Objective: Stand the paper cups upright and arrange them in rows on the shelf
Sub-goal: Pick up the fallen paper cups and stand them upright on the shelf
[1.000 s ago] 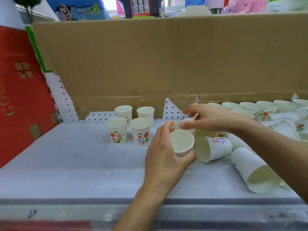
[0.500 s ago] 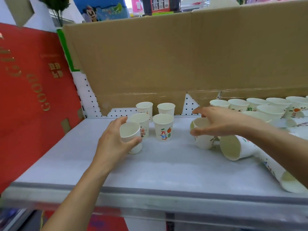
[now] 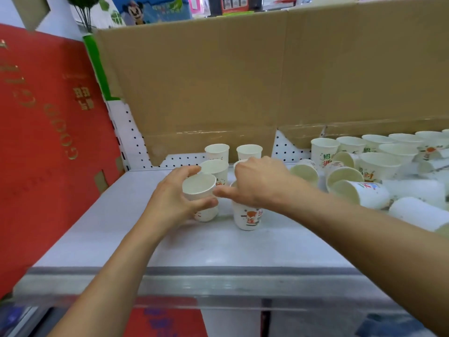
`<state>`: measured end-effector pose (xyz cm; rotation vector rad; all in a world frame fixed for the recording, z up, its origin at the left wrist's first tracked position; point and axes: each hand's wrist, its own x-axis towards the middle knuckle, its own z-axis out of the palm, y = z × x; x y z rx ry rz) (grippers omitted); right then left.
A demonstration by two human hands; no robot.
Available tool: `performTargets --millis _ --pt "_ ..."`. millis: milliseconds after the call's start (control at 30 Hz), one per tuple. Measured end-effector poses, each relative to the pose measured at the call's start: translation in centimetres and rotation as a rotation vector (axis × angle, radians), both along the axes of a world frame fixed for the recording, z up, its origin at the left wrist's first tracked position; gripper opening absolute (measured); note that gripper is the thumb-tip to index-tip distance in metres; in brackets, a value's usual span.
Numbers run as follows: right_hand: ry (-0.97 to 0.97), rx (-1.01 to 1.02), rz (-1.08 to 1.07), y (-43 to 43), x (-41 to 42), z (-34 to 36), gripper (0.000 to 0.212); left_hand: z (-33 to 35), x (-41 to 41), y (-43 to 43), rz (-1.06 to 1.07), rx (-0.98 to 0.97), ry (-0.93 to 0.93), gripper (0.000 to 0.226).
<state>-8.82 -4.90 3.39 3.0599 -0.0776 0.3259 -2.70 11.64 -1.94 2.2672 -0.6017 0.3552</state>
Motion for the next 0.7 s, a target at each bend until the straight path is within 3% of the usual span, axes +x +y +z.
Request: performTargets --millis 267,433,567,700 --pt "0.184 0.244 0.124 -1.8 -2.1 1.1 0.073 0.0 0.6 1.2 -0.075 -0.046 0.045 0.067" --pt "0.015 0.180 0.096 -1.1 -1.5 -0.8 0.071 0.2 0.9 1.7 -0.070 0.011 0.044 0.064" --pt "-0.023 0.198 0.093 -2.5 -2.5 -0.8 0.079 0.9 -0.2 0.9 0.054 0.111 0.017 0.079" --pt "-0.115 0.266 0.087 -9.0 -2.6 1.6 0.049 2.5 -1.5 1.1 0.148 0.213 -0.014 0.105"
